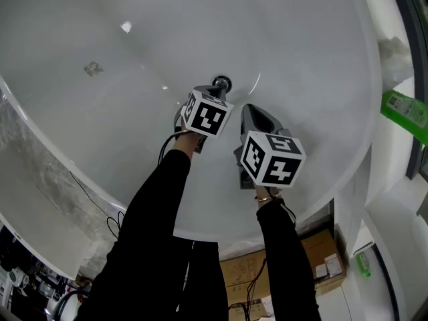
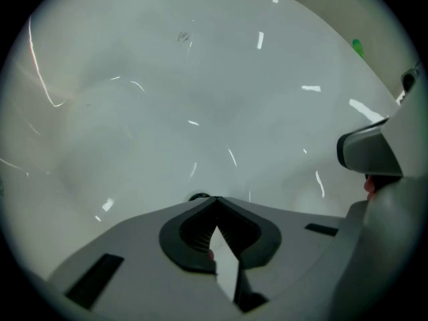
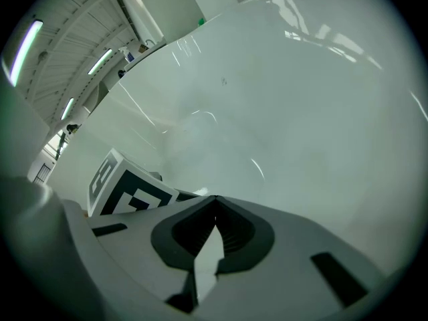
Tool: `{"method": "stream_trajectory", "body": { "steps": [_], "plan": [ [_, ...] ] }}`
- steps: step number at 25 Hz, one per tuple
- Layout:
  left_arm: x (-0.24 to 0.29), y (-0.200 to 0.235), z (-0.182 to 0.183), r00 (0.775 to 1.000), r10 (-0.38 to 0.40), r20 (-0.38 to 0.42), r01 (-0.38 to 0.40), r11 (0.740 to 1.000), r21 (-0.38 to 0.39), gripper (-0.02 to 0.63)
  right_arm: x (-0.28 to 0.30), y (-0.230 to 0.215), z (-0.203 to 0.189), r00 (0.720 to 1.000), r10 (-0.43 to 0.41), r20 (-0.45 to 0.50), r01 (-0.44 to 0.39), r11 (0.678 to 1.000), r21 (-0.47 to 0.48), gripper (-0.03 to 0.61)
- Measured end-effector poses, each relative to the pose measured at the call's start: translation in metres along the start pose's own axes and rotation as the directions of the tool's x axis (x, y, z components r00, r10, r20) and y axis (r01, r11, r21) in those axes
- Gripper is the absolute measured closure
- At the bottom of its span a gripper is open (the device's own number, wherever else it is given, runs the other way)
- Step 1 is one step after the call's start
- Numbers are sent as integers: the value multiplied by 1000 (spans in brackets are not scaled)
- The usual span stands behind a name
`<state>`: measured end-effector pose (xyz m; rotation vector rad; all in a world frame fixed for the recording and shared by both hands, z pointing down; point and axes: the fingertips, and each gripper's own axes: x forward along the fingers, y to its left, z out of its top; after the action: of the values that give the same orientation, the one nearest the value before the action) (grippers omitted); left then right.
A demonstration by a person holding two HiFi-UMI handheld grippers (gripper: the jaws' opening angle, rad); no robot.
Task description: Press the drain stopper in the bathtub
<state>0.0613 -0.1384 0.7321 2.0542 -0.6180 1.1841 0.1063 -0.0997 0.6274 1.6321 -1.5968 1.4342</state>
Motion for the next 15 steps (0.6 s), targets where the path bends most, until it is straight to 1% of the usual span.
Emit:
{"method": "stream_trajectory", "body": {
  "steps": [9,15],
  "plan": [
    [-51,-18,14,1000,4,19,-5,1000,26,606,-43,19,15,999,3,53,-3,1000,1,577],
    [-86,-28,22,999,11,52,-13,999,49,606,-66,33,8,997,14,71,-14,1000,-9,577]
  ]
}}
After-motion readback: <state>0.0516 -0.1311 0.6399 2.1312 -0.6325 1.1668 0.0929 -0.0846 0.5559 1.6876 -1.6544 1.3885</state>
